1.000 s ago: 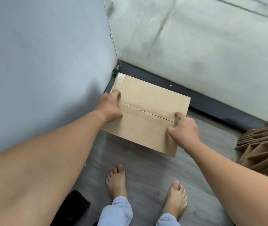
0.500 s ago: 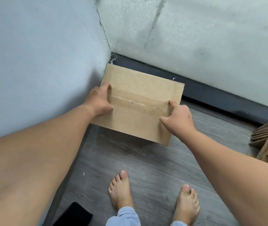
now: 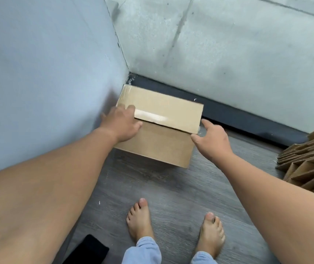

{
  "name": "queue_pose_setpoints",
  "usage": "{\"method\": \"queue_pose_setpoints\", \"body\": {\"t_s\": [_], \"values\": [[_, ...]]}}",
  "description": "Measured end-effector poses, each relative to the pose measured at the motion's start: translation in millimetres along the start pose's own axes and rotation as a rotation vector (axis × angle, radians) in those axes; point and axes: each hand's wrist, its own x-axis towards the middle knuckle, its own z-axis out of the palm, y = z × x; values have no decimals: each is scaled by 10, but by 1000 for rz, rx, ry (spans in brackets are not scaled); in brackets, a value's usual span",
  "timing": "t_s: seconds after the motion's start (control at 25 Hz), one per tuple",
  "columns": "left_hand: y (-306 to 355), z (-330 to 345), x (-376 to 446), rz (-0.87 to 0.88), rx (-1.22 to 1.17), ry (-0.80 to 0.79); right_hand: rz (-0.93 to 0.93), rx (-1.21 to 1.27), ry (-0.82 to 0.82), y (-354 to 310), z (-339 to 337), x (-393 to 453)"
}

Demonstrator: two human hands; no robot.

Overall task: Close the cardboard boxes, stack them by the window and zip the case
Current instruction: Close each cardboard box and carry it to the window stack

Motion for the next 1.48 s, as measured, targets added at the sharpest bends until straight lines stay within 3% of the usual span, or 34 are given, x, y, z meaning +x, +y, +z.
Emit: {"method": "queue_pose_setpoints", "body": {"t_s": [0.36, 0.52, 0.8, 1.16, 1.36, 1.48], "values": [[1257, -1922, -1326, 332, -113, -41, 37, -18, -79, -65, -2120, -1345], [1849, -2765, -1843, 473, -2, -74, 72, 47, 15, -123, -3026, -2059], [3031, -3897, -2987, 711, 89, 47, 184, 192, 280, 307, -4454, -3558], [4861, -4078, -4564, 1094, 124, 135, 286, 383, 559, 1553, -5171, -5366], [5721, -3764, -5367, 1444, 290, -7, 542, 478, 685, 2245, -5108, -6308], [6145, -3480, -5695, 1533, 440, -16, 715, 568, 754, 2554, -4925, -6858]]}}
